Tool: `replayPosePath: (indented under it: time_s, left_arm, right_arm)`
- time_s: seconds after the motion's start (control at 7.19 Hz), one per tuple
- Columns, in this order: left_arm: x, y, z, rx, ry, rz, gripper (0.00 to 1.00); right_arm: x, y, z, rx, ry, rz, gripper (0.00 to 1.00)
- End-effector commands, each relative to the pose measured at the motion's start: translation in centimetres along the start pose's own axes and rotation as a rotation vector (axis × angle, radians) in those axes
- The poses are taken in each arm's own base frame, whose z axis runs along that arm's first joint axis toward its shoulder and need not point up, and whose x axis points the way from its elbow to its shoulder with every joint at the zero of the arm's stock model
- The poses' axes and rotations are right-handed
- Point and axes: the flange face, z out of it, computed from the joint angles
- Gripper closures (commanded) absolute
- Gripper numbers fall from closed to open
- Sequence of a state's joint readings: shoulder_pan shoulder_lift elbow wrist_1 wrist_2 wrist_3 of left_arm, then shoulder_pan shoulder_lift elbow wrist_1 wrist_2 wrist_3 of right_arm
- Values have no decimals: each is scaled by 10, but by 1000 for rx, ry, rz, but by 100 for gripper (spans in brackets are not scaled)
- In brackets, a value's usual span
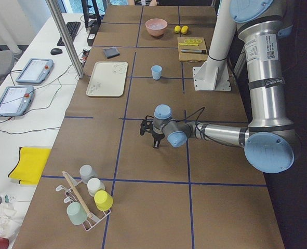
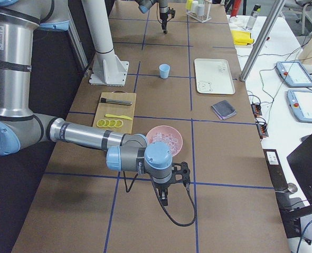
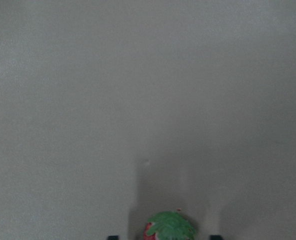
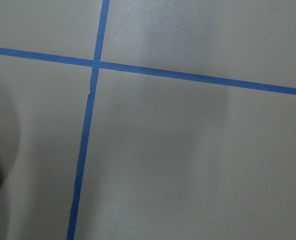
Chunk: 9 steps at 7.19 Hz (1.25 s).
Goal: Put ice and strawberries in cup
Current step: 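Lower the left gripper onto the strawberry and grasp it, then lift the strawberry and carry it over the light-blue cup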
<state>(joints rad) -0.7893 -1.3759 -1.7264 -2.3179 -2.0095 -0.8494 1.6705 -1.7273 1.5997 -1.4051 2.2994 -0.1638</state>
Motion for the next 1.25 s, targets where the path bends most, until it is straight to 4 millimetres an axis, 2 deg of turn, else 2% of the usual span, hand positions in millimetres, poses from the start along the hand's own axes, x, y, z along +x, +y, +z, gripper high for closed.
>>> replayPosePath:
  time_s: [0.0,0.14,0.28,0.42,0.7,0.97,1.11]
  left_arm:
    - [0,2,-6,2,5,2,89]
    - [5,4,-22,11,24,7,91]
    - [8,16,-43,-29,78,5,92]
    - [7,7,-69,-23,123,-21,92]
    - [28,1,-102,-35,122,-37,93]
    - [27,-16,-170,-46,21,74,93]
    - [59,-25,-206,-75,-5,81,93]
  right_arm:
    - [-2,-1,-2,5,1,-5,0]
    - [-2,-1,-3,7,1,-4,0]
    - [-2,0,-3,5,1,-2,0]
    - [-3,0,-3,6,1,-6,0]
    - [-3,2,-3,6,1,-6,0]
    - [-3,3,-3,6,1,-3,0]
    - [-3,2,-3,5,-1,-5,0]
